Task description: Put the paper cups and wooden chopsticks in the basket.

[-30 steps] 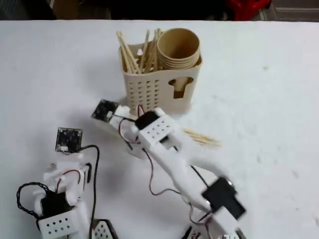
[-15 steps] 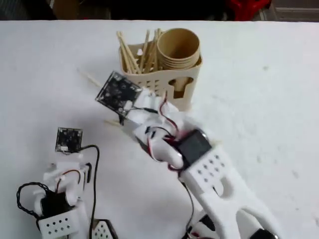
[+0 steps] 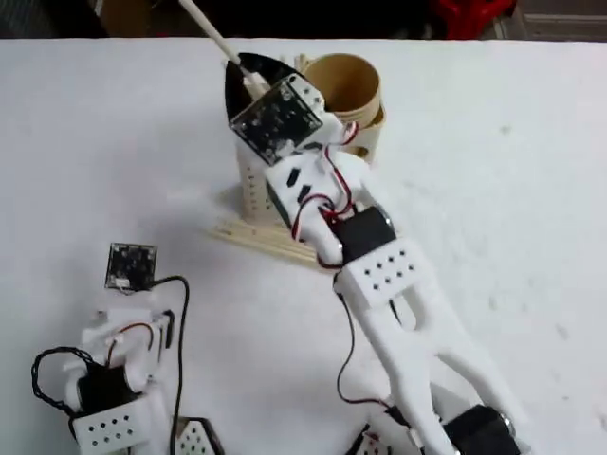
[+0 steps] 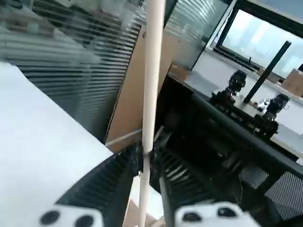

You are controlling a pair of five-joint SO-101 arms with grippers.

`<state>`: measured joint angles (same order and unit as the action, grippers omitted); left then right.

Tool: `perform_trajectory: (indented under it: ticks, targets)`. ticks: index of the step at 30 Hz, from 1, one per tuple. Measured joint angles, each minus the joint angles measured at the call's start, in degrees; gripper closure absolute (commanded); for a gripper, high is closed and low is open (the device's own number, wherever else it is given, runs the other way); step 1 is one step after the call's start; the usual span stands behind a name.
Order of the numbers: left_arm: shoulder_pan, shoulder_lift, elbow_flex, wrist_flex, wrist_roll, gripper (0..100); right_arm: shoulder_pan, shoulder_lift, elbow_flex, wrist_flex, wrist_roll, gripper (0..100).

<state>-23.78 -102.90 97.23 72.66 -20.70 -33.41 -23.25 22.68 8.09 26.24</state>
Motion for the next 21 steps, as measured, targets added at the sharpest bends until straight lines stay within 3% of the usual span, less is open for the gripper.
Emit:
perform_trajectory:
  ticks: [8,14,21]
  targets:
    - [0.0,0.0,0.0,0.0,0.0,78,-0.1,2.0,0.0,-0.4,0.0,97.4]
    - [0.0,0.0,0.0,0.0,0.0,78,-0.2,2.0,0.0,6.1,0.1,81.0]
    - [0.0,0.0,0.0,0.0,0.0,78,0.0,2.0,0.0,7.9,0.2,88.8]
